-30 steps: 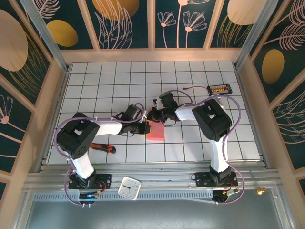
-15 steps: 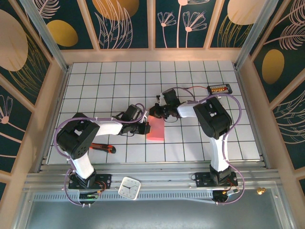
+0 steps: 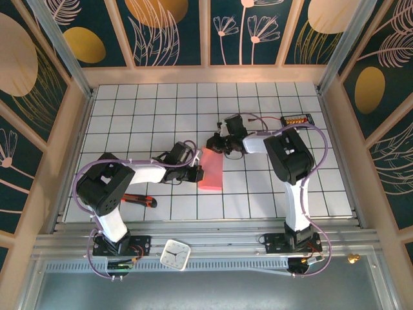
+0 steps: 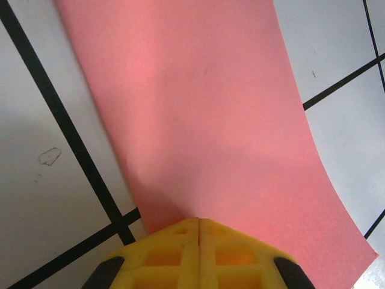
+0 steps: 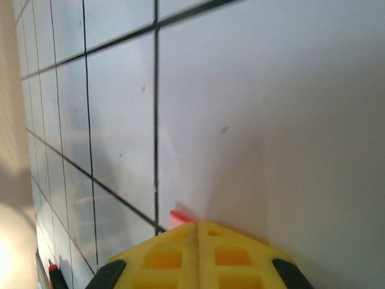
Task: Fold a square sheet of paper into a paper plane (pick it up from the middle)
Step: First fold in half a square sheet of paper at the center of the table.
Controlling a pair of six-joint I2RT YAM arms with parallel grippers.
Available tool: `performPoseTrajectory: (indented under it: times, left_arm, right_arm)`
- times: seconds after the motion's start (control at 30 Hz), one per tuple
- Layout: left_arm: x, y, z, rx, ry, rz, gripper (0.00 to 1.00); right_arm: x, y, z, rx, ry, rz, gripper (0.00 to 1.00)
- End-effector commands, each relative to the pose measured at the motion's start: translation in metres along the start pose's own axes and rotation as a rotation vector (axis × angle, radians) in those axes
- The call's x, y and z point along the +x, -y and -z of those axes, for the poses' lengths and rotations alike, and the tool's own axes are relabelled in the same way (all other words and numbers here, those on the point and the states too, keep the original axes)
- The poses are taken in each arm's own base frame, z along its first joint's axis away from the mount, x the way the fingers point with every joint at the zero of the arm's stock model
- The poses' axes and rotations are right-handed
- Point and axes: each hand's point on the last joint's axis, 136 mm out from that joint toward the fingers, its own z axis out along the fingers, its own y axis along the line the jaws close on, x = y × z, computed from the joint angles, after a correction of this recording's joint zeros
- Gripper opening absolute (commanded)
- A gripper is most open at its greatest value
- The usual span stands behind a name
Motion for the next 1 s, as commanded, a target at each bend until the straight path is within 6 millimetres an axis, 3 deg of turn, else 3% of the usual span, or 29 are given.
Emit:
performPoseTrajectory:
  times: [0.0, 0.17, 0.27, 0.4, 0.57, 0.7, 0.97]
  left_arm:
    - [0.150, -0.068, 0.018, -0.264, -0.508, 0.129, 0.00]
    - [0.143, -0.054, 0.018, -0.195, -0.527, 0.092, 0.00]
    - [0.142, -0.047, 0.017, -0.158, -0.525, 0.090, 0.00]
    - [0.144, -0.049, 0.014, -0.161, -0.534, 0.099, 0.00]
    - [0.139, -0.048, 0.014, -0.160, -0.511, 0.105, 0.00]
    - [0.140, -0.049, 0.012, -0.164, -0.511, 0.115, 0.00]
    - [0.138, -0.049, 0.011, -0.168, -0.503, 0.118, 0.00]
  right_arm:
    - [-0.010, 0.044, 0.020, 0.142, 0.090, -0.015, 0.00]
    - [0.005, 0.048, 0.049, 0.167, 0.111, -0.007, 0.00]
    - [0.003, 0.032, 0.069, 0.139, 0.162, 0.042, 0.00]
    - [0.011, -0.001, 0.077, 0.061, 0.162, 0.103, 0.00]
    - [0.038, -0.033, 0.064, -0.034, 0.101, 0.130, 0.00]
    - [0.059, -0.047, 0.045, -0.101, 0.031, 0.109, 0.00]
    - [0.090, -0.034, 0.011, -0.083, -0.079, 0.044, 0.00]
